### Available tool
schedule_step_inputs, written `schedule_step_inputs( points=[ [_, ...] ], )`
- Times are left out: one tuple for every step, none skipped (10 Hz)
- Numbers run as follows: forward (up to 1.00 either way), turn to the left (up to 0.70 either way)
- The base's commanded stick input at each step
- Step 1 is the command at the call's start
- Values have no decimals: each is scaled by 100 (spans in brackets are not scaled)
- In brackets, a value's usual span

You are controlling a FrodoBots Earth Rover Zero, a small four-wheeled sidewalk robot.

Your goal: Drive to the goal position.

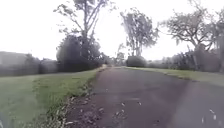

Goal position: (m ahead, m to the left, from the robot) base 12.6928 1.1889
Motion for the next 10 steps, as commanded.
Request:
schedule_step_inputs(
  points=[
    [85, -17],
    [85, -34],
    [85, -34],
    [85, -34],
    [85, -34],
    [85, -34],
    [85, -34],
    [85, -34],
    [85, -34],
    [85, -34]
  ],
)
